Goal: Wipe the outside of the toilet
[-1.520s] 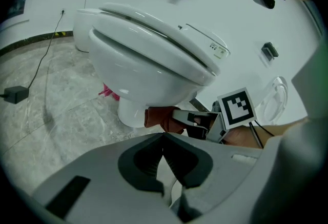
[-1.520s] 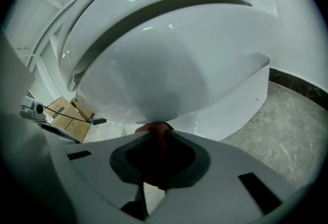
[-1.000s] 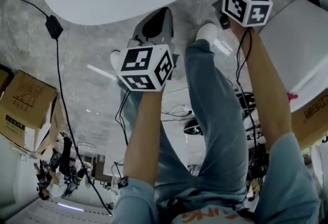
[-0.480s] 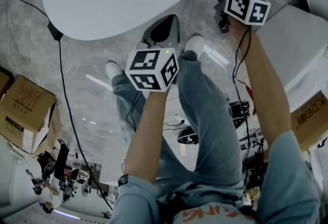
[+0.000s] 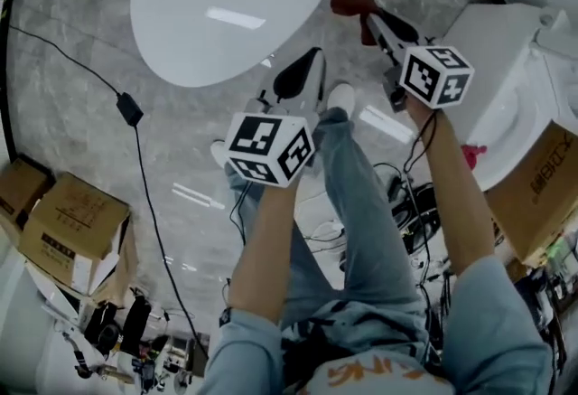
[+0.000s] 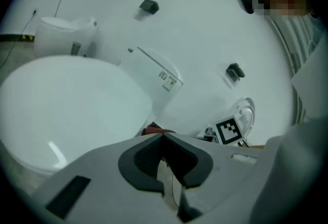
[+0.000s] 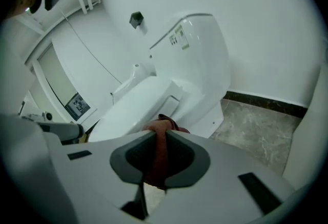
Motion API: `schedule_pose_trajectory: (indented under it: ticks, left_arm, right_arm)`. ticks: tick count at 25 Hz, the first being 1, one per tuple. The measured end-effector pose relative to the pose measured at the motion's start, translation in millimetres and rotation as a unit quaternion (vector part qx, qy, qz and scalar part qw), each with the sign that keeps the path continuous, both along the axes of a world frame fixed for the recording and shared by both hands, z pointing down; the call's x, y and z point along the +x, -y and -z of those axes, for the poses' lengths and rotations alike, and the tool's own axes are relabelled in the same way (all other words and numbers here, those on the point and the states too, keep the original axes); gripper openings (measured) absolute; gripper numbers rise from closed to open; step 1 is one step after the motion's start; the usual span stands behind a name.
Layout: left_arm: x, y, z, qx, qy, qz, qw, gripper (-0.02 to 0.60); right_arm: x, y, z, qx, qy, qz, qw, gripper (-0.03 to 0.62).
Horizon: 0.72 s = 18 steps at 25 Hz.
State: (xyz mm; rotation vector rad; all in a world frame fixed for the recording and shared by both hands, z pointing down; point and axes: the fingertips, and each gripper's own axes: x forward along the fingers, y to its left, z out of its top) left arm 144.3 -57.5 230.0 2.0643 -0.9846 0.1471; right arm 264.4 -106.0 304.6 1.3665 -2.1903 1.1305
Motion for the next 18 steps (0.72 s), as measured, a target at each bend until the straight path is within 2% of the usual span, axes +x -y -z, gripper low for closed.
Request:
schedule_pose_trajectory:
  ticks: [7,9,12,14,18]
  left_arm:
    - [-81.1,14.0,141.8,0.095,0.035,0.018,0.9947,-0.005]
    - [-112.7,21.8,171.7,0.126,0.061,0.039,0.9893,-0.005]
    - [-154.6,24.1,211.5,0.150,0.112,0.089,0.9781,-0.005]
    - [-174.3,25.6,238.2,0.161,0.114,0.108,0.9744,-0.005]
    - [-211.3,35.0,298.8,0.186,0.093,0.136,0.9685,-0.005]
  right_arm:
    - [-47.2,-12.1,140.9,0.087,-0.002,-0.010,0.996,0.040]
    - [-70.8,-2.6,173.8,0.118,0.010,-0.017,0.993,0.040]
    - [-95.8,-1.7,225.3,0.134,0.017,-0.025,0.990,0.040]
    - [-109.7,-1.2,267.2,0.151,0.016,-0.034,0.988,0.041]
    - [-147.4,6.9,349.2,0.201,0.027,-0.047,0.978,0.041]
